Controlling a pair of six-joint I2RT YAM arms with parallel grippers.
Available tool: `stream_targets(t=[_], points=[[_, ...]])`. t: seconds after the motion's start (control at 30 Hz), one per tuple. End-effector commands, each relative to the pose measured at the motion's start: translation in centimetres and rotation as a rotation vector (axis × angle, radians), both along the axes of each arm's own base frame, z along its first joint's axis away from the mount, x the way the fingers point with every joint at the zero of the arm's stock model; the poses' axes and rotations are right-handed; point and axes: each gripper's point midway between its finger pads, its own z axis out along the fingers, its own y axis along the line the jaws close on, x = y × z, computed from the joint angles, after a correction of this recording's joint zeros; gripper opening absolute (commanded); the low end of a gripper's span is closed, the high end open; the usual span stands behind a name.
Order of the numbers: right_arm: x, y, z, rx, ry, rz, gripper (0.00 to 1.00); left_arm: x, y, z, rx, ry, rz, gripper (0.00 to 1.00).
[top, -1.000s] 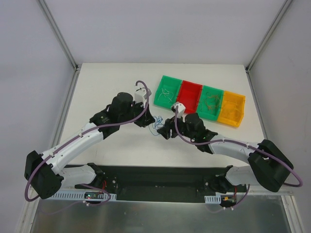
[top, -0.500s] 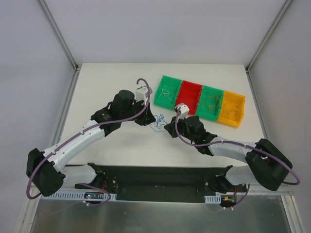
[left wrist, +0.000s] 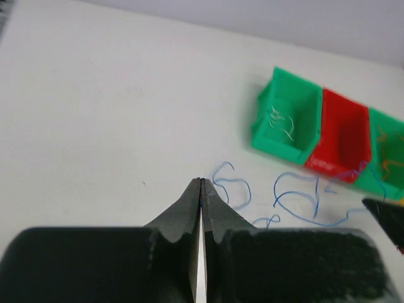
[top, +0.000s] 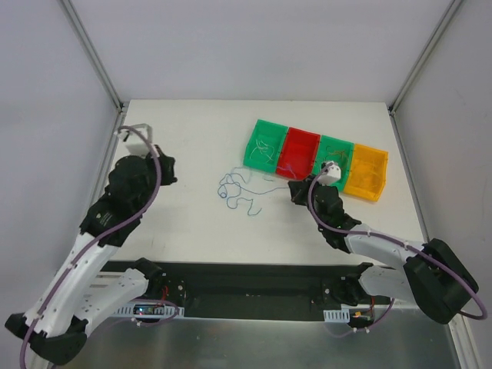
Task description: Untangle the cables
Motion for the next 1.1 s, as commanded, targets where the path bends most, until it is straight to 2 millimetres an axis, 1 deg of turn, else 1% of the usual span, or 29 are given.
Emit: stream_targets(t=[0.0,0.07,0.1,0.17,0.23,0.3,0.37,0.4,0.43,0.5,0.53,0.6,0.67,0.7,0.73,0.8,0.83,0.87,0.93,1.07], points=[[-0.5,-5.8,-5.4,-0.092,0.132,-0.219,0.0,-1.1,7.9,4.4,0.069,-0.179,0.323,0.0],[-0.6,-5.7,-4.9,-0.076,0.107,-0.203,0.0,-2.1,9.2,5.7,0.065,-0.227,0.357,0.0],[-0.7,-5.1,-4.6,-0.067,0.079,-0.165,0.0,-2.7,9.6,6.4,0.058,-0.257,0.359,0.0],[-1.0,-4.2,-4.3,-0.059,0.051,-0.104,0.0,-3.1,9.4,7.1,0.053,-0.289,0.328,0.0],[-1.2,-3.2,-4.0,-0.062,0.036,-0.044,0.0,-3.2,8.4,7.0,0.041,-0.292,0.269,0.0],[-1.4,-2.5,-3.6,-0.054,0.016,0.002,0.0,-2.8,6.4,5.9,0.038,-0.262,0.175,0.0],[-1.6,-2.2,-2.9,-0.056,-0.009,0.028,0.0,-2.1,3.1,4.0,0.034,-0.196,0.019,0.0],[-1.4,-2.0,-2.2,-0.071,-0.021,0.04,0.0,-1.8,1.4,2.8,0.032,-0.153,-0.054,0.03],[-1.4,-1.9,-2.0,-0.11,-0.007,0.057,0.01,-1.6,-0.7,0.9,0.031,-0.088,-0.154,0.11],[-1.5,-1.7,-0.4,-0.18,0.016,0.093,0.0,-1.7,-4.6,-2.5,0.048,0.053,-0.359,0.23],[-1.8,-1.8,0.0,-0.214,0.043,0.104,0.0,-1.5,-5.7,-3.5,0.052,0.124,-0.405,0.31],[-1.8,-2.4,2.5,-0.212,0.012,0.089,0.0,-0.3,-6.6,-4.2,0.069,0.228,-0.41,0.46],[-1.7,-3.0,5.1,-0.212,-0.026,0.069,0.0,1.1,-7.7,-4.1,0.068,0.267,-0.423,0.56],[-1.5,-3.3,6.6,-0.206,-0.045,0.048,0.0,1.5,-8.2,-3.5,0.048,0.269,-0.432,0.65],[-1.2,-3.8,7.8,-0.202,-0.061,0.026,0.0,2.0,-8.9,-2.4,0.028,0.251,-0.452,0.7],[-0.5,-4.6,9.3,-0.197,-0.071,-0.028,0.0,3.0,-10.0,-0.3,0.004,0.215,-0.481,0.77],[0.0,-4.8,10.4,-0.191,-0.083,-0.049,0.0,3.5,-10.4,0.5,-0.003,0.199,-0.484,0.79],[0.5,-5.0,11.3,-0.189,-0.097,-0.06,0.0,4.0,-10.6,1.0,-0.005,0.192,-0.485,0.8],[1.5,-5.2,13.1,-0.205,-0.13,-0.08,0.0,4.6,-11.3,1.3,-0.021,0.185,-0.492,0.8],[3.2,-6.2,18.0,-0.226,-0.216,-0.135,0.0,5.3,-12.2,-0.8,-0.002,0.21,-0.546,0.81]])
